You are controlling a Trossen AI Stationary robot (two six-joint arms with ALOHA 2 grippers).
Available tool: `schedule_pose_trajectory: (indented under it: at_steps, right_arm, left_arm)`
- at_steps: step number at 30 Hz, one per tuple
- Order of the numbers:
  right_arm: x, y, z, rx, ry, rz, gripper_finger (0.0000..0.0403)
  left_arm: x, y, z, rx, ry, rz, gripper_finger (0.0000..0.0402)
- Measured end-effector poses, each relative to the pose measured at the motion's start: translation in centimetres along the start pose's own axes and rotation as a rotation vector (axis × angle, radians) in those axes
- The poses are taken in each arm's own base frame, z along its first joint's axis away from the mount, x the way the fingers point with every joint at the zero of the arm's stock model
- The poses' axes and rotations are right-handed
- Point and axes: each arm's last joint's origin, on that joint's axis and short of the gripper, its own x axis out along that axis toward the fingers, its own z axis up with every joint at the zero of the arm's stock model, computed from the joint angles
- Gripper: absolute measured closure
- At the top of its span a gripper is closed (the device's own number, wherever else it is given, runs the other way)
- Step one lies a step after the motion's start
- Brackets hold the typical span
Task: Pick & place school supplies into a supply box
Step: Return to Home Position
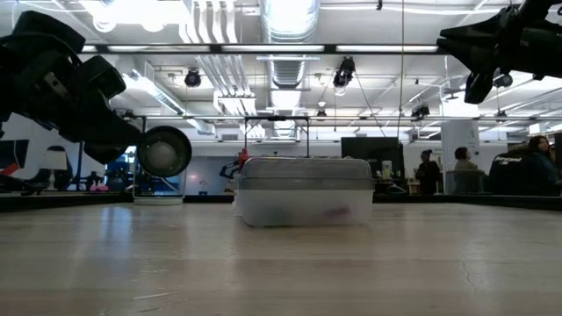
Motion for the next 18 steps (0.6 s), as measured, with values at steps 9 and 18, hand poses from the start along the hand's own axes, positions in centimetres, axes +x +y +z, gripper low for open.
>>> schedule_pose_trajectory:
  at_steps: [9,18]
  right_arm:
    - [0.00,0.00,0.00,0.000,0.000,0.000,0.0349]
    - [0.00,0.00,0.00,0.000,0.000,0.000,0.0349]
  left_arm:
    - [0.18,0.09,-0.23,-0.001,0.025,0.009,0.0394]
    - [0.18,0.09,-0.23,-0.001,0.025,0.009,0.0394]
